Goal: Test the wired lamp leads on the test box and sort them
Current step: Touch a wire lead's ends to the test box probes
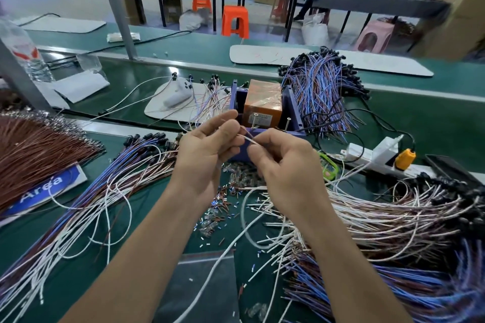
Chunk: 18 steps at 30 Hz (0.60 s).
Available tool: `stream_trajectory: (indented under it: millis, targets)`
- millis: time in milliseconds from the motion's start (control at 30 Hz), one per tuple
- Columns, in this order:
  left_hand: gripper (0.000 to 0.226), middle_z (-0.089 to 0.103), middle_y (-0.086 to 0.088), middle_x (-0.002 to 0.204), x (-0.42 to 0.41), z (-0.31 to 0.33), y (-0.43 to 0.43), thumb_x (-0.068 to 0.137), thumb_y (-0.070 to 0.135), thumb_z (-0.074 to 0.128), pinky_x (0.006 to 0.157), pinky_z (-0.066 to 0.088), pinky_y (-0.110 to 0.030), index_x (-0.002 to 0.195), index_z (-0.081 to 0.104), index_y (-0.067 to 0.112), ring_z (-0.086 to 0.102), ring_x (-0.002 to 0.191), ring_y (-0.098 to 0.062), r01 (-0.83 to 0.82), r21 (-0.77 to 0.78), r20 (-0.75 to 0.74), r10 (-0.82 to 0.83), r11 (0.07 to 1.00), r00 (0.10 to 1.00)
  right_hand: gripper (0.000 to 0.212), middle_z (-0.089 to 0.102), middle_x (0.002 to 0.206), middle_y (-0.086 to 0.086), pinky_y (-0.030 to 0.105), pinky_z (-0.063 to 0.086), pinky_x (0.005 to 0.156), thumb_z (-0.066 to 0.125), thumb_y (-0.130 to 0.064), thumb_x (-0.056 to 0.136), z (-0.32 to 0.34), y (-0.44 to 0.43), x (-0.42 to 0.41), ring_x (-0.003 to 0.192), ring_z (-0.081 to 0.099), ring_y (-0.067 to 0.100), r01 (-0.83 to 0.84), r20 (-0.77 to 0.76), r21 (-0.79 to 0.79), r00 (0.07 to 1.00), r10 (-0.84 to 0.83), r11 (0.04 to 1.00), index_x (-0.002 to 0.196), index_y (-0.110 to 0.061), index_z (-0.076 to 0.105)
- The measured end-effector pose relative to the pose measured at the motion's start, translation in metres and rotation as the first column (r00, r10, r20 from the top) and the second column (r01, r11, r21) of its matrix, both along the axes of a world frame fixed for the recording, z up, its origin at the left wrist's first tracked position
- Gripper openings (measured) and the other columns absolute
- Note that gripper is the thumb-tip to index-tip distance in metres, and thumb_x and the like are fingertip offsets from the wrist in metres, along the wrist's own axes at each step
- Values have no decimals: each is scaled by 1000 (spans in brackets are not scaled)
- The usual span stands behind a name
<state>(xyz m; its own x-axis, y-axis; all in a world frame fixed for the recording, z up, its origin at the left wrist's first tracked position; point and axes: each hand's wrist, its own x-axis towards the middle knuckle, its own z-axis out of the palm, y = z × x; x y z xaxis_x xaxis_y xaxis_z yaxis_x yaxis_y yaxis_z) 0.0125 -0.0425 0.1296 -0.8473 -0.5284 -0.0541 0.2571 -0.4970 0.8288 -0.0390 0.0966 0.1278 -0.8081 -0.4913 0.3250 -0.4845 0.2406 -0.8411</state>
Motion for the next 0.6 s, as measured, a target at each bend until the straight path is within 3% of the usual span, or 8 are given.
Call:
stream_trajectory:
  millis: [100,300,367,467,600]
  targets:
    - [57,76,0,85,1,-13,4,67,27,80,64,57,-16,120,67,11,67,65,-5,45,72,55,-49,996,997,13,64,61,-4,34,41,48,70,-24,95,-9,-2,-5,51,47,4,81,48,-50,996,-78,995,83,-24,73]
    - [38,79,2,95,1,-20,16,51,33,86,73,55,-17,88,85,27,72,85,-7,192,-24,91,-189,981,978,15,67,64,-5,32,43,50,67,-24,98,-18,-3,-10,54,53,12,163,96,-87,983,-154,983,85,-24,75]
    - [28,80,2,91,-2,-20,21,56,26,83,76,55,-18,84,85,27,72,83,-6,178,-43,113,-173,983,979,15,65,62,-8,23,39,48,68,-21,98,-18,-4,-8,52,49,5,165,64,-69,985,-161,984,85,-24,75]
    - [15,79,1,81,-6,-18,25,75,10,76,67,52,-18,75,84,22,70,71,-6,106,-62,132,-97,992,986,13,61,59,-12,16,32,49,67,-20,98,-17,-3,-4,51,47,6,177,-3,-22,984,-177,984,88,-24,75]
    - [21,77,-1,74,-9,-18,31,82,1,75,58,51,-12,68,81,16,69,62,-4,1,-59,122,6,998,992,13,62,62,-11,27,39,54,65,-25,99,-14,-2,0,58,50,14,188,-118,47,976,-182,981,93,-24,76]
